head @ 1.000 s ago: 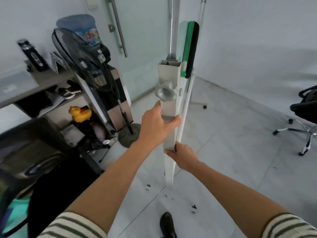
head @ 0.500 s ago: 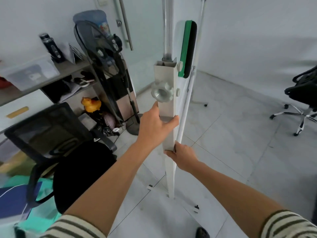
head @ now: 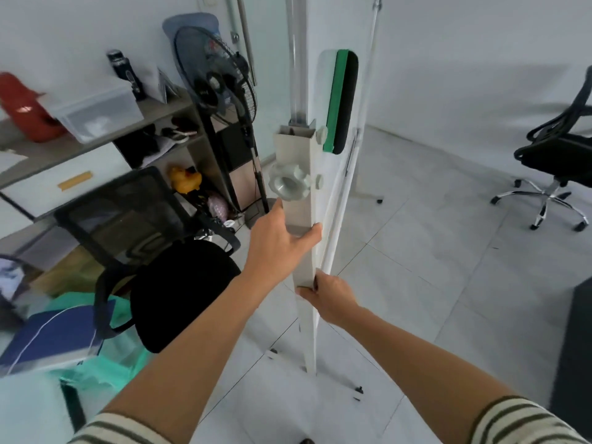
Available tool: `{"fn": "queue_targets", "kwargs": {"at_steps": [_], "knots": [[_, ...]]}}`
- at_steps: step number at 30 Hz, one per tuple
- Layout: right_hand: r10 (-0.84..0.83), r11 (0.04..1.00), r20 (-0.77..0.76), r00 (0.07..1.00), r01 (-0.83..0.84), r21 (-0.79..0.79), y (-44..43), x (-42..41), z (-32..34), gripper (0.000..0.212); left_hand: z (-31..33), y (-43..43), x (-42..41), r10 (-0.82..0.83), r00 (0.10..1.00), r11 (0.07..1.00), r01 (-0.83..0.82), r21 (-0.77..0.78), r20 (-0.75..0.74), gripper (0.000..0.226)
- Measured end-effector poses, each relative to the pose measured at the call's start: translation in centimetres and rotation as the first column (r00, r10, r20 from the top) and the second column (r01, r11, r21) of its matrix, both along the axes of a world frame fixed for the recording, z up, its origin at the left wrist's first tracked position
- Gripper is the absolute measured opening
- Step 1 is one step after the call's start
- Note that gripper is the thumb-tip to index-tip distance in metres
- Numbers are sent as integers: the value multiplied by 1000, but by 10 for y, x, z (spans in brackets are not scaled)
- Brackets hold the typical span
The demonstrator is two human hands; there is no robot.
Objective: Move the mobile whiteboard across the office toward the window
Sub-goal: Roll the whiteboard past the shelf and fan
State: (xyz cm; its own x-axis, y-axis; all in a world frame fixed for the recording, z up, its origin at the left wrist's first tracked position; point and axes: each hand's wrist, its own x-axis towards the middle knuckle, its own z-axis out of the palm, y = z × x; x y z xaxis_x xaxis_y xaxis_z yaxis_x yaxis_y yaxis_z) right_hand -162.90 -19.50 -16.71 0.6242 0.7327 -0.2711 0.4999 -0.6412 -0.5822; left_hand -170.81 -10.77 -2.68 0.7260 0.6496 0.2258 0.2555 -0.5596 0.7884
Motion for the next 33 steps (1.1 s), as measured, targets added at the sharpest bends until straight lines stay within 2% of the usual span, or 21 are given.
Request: {"fn": "queue_targets", "kwargs": {"at_steps": [2, 6, 9, 17, 21, 25, 33], "knots": [[46, 999, 10, 999, -46, -4, -8, -26, 3, 41, 1, -12, -30, 47, 999, 999, -47, -25, 1, 31], [154, 988, 24, 988, -154, 4, -27, -78, 11, 38, -1, -43, -86, 143, 990, 986, -142, -85, 8, 38], [233, 972, 36, 972, -234, 19, -44, -119, 10, 34, -3, -63, -126, 224, 975, 966, -223, -127, -6, 55], [346, 937, 61, 936, -348, 28, -89, -228, 2, 31, -3, -117, -241, 356, 933, 906, -357, -229, -47, 61], [389, 919, 85, 917, -393, 27, -111, -279, -1, 30, -6, -142, -293, 404, 914, 891, -405, -207, -47, 50], [419, 905, 130, 898, -425, 22, -130, -324, -4, 30, -9, -163, -338, 412, 910, 891, -412, -191, -43, 38], [400, 914, 106, 910, -405, 25, -176, -398, 1, 32, -12, -208, -413, 375, 927, 910, -367, -194, 6, 47]]}}
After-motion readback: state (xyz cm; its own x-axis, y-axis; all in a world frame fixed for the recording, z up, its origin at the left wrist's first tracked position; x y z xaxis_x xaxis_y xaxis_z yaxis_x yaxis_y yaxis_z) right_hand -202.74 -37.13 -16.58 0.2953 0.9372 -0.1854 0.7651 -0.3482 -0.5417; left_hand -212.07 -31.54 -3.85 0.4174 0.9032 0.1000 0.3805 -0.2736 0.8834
